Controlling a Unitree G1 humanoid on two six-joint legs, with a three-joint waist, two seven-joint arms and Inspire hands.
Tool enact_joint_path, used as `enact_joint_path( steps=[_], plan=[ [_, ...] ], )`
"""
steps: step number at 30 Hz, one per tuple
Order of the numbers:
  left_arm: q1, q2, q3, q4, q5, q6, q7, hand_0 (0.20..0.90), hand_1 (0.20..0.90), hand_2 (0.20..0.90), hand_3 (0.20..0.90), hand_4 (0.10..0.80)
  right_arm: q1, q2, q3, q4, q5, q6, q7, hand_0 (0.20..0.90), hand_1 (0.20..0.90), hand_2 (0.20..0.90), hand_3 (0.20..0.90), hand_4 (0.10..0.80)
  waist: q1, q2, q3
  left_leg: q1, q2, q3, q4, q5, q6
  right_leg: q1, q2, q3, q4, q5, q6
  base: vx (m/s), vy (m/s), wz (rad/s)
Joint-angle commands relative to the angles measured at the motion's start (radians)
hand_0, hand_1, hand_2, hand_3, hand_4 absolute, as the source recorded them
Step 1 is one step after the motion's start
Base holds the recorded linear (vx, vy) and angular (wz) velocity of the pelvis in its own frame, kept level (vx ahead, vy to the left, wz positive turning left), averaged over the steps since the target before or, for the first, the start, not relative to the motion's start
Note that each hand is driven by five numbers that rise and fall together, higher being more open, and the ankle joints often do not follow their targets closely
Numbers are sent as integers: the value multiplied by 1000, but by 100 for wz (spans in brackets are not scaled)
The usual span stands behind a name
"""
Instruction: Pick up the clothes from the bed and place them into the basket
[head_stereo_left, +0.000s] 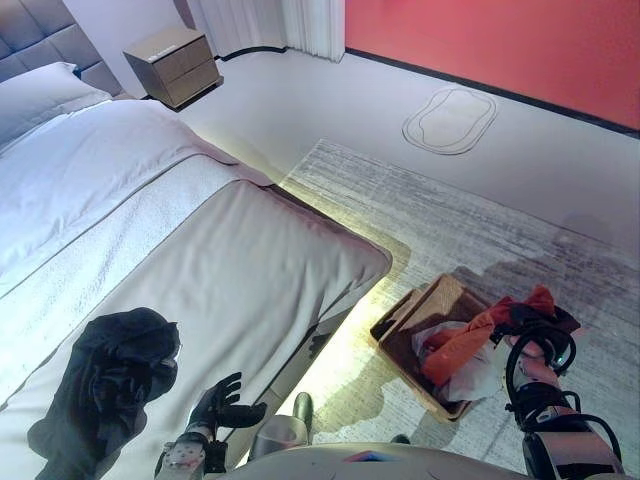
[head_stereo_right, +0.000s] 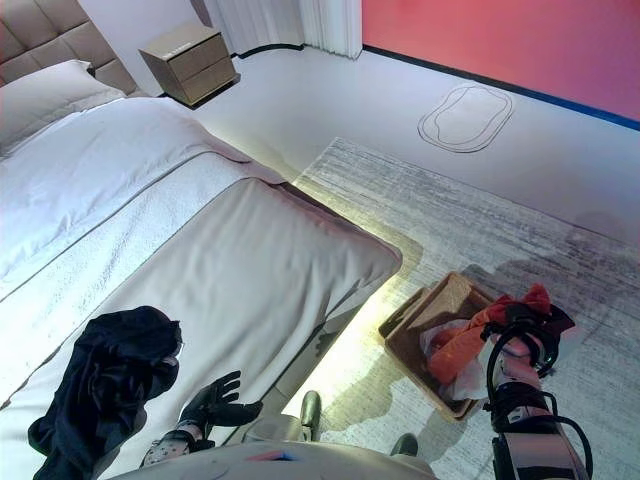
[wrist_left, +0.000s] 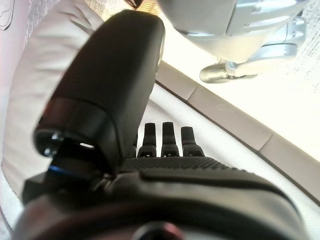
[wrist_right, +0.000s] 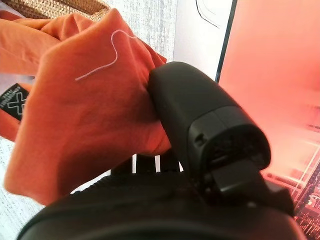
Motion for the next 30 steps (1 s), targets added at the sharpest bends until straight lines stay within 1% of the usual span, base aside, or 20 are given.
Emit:
enact_joint_path(
  steps=[1, 4, 9, 12, 18, 19, 20, 23, 26, 30],
  plan=[
    [-59, 61, -68, 8, 12, -48, -4, 900, 900, 900, 900, 800, -135, -150, -6, -31, -68, -62, 9, 300, 300, 300, 200, 100, 32, -42, -8, -95, -11, -26, 35, -17, -30, 44, -43, -47, 29, -27, 30, 9, -17, 3],
    [-53, 65, -65, 9, 10, -51, -10, 900, 900, 900, 900, 800, -153, -165, 6, -43, -67, -80, 52, 300, 300, 300, 200, 100, 33, -39, -3, -98, -11, -29, 36, -15, -33, 41, -42, -49, 29, -28, 29, 23, -6, 4],
    [-45, 68, -56, 10, 3, -57, -17, 900, 900, 900, 900, 800, -175, -176, 26, -77, -80, -70, 86, 300, 300, 300, 200, 100, 35, -39, 2, -100, -10, -31, 40, -15, -36, 42, -41, -49, 30, -32, 25, 46, 7, 1],
    [-42, 70, -55, 4, 1, -59, -21, 900, 900, 900, 900, 800, -198, -183, 35, -84, -78, -58, 86, 300, 300, 300, 200, 100, 40, -36, 5, -106, -10, -36, 43, -14, -37, 39, -41, -52, 34, -36, 23, 14, 1, 1],
    [-35, 73, -57, 7, -4, -66, -32, 900, 900, 900, 900, 800, -220, -196, 30, -55, -74, -63, 80, 300, 300, 300, 200, 100, 50, -34, 9, -107, -11, -44, 46, -16, -38, 40, -42, -62, 45, -45, 20, 12, -1, 2],
    [-34, 72, -57, 8, -1, -66, -35, 900, 900, 900, 900, 800, -220, -197, 28, -49, -73, -66, 90, 465, 465, 465, 392, 292, 51, -34, 8, -106, -10, -44, 46, -16, -38, 41, -42, -63, 46, -46, 20, 41, -2, 13],
    [-32, 70, -59, 7, -1, -65, -34, 900, 900, 900, 900, 800, -220, -198, 27, -43, -74, -66, 97, 900, 900, 900, 900, 800, 51, -33, 8, -104, -11, -46, 45, -16, -38, 43, -42, -64, 47, -48, 19, 40, 4, 11],
    [-28, 70, -59, 8, 0, -65, -36, 900, 900, 900, 900, 800, -221, -196, 30, -50, -67, -56, 75, 900, 900, 900, 900, 800, 53, -32, 8, -102, -12, -47, 47, -17, -38, 46, -41, -66, 49, -51, 17, 23, 2, 3],
    [-32, 72, -67, 16, 12, -67, -13, 900, 900, 900, 900, 800, -221, -195, 30, -40, -64, -60, 85, 900, 900, 900, 900, 800, 51, -31, 9, -100, -13, -48, 47, -18, -38, 47, -42, -66, 51, -53, 17, 26, -1, 4],
    [-32, 77, -65, 5, 9, -65, -15, 900, 900, 900, 900, 800, -222, -189, 36, -58, -66, -52, 79, 900, 900, 900, 900, 800, 49, -28, 10, -99, -14, -48, 45, -17, -38, 45, -43, -66, 53, -53, 17, 0, 0, 0]
  ],
)
